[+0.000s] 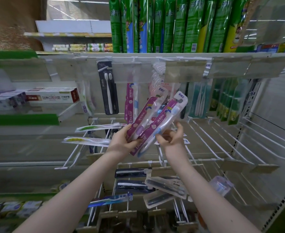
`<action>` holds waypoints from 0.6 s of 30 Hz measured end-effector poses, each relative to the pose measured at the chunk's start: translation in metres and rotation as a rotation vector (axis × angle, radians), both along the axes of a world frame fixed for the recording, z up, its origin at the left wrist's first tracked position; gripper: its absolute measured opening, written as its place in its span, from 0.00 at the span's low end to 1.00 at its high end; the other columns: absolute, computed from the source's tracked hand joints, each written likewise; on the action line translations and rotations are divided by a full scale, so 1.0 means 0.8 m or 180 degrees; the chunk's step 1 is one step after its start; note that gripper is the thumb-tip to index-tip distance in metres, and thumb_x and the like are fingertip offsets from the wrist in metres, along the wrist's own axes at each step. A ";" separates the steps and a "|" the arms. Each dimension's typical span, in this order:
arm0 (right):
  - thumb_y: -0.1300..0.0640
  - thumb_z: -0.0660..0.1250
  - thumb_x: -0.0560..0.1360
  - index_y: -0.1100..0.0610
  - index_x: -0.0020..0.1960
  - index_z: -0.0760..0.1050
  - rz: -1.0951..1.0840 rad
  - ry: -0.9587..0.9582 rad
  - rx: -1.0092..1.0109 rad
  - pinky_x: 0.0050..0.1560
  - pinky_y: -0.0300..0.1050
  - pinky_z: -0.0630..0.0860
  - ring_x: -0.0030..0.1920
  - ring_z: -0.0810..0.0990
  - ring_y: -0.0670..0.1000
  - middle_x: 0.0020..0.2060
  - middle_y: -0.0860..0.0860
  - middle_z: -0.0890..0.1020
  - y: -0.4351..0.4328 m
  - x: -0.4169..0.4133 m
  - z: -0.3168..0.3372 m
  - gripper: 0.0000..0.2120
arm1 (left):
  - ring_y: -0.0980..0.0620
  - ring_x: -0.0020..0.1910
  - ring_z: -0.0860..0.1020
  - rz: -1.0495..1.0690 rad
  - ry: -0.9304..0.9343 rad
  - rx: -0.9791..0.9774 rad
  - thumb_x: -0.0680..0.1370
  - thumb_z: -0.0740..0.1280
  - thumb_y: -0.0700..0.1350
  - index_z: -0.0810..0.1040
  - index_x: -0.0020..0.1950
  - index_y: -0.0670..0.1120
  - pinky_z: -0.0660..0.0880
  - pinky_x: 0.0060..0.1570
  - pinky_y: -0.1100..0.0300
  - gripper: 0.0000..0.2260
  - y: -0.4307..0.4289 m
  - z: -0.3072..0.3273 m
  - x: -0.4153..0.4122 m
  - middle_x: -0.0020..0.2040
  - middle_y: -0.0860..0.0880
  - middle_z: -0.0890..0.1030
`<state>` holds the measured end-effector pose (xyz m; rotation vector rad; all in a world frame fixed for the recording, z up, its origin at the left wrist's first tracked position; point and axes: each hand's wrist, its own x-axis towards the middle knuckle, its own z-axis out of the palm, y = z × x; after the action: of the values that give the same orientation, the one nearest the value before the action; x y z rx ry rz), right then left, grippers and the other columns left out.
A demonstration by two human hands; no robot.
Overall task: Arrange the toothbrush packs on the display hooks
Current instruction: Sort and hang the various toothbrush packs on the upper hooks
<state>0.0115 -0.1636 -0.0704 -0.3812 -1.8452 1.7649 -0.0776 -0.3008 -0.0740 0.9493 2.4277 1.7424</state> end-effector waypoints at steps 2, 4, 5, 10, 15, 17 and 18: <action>0.64 0.67 0.75 0.50 0.74 0.50 0.0123 0.0027 0.0020 0.53 0.42 0.74 0.47 0.78 0.40 0.47 0.45 0.80 -0.012 -0.009 0.000 0.36 | 0.57 0.48 0.79 0.0021 -0.0028 0.0074 0.72 0.72 0.36 0.72 0.56 0.51 0.77 0.50 0.60 0.18 -0.007 -0.001 -0.005 0.47 0.57 0.79; 0.66 0.67 0.74 0.51 0.72 0.54 0.0209 0.0038 -0.0035 0.58 0.48 0.74 0.48 0.78 0.42 0.46 0.45 0.80 -0.021 -0.020 0.001 0.33 | 0.58 0.48 0.80 -0.0013 -0.0018 0.0107 0.72 0.72 0.35 0.73 0.55 0.52 0.77 0.50 0.60 0.18 -0.015 -0.001 -0.011 0.47 0.57 0.80; 0.66 0.67 0.74 0.51 0.71 0.55 0.0205 0.0031 -0.0049 0.58 0.47 0.74 0.47 0.78 0.42 0.45 0.45 0.79 -0.024 -0.025 0.001 0.32 | 0.57 0.48 0.81 -0.0031 -0.0014 0.0124 0.71 0.72 0.34 0.73 0.54 0.53 0.78 0.51 0.59 0.19 -0.019 -0.002 -0.015 0.48 0.56 0.81; 0.65 0.67 0.75 0.51 0.71 0.57 0.0244 0.0095 0.0211 0.46 0.34 0.77 0.44 0.79 0.40 0.43 0.46 0.80 -0.035 -0.042 0.003 0.31 | 0.52 0.49 0.83 -0.0168 -0.0169 0.0152 0.71 0.73 0.35 0.76 0.58 0.47 0.80 0.50 0.54 0.17 -0.041 0.003 -0.033 0.50 0.48 0.84; 0.62 0.64 0.77 0.48 0.73 0.55 0.0252 0.0115 0.0745 0.57 0.48 0.78 0.54 0.80 0.48 0.55 0.52 0.79 -0.036 -0.050 0.011 0.30 | 0.54 0.41 0.83 -0.0054 -0.0364 0.0451 0.74 0.70 0.40 0.77 0.52 0.50 0.78 0.37 0.64 0.09 -0.058 0.011 -0.039 0.44 0.48 0.84; 0.62 0.63 0.78 0.47 0.74 0.53 0.0261 0.0097 0.0883 0.60 0.54 0.76 0.58 0.78 0.51 0.59 0.52 0.78 -0.036 -0.054 0.013 0.31 | 0.59 0.35 0.81 0.0076 -0.0427 0.0555 0.76 0.68 0.41 0.76 0.53 0.48 0.74 0.31 0.68 0.07 -0.066 0.013 -0.042 0.40 0.50 0.83; 0.62 0.63 0.78 0.46 0.75 0.53 0.0268 0.0087 0.0909 0.61 0.54 0.75 0.59 0.78 0.51 0.60 0.53 0.77 -0.035 -0.056 0.014 0.31 | 0.60 0.33 0.80 0.0144 -0.0450 0.0588 0.76 0.68 0.42 0.76 0.54 0.48 0.73 0.31 0.68 0.07 -0.070 0.014 -0.045 0.38 0.52 0.83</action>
<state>-0.0334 -0.1917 -0.0593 -0.1700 -2.0827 1.5198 -0.1135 -0.3568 -0.0631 0.7593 2.2508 2.0030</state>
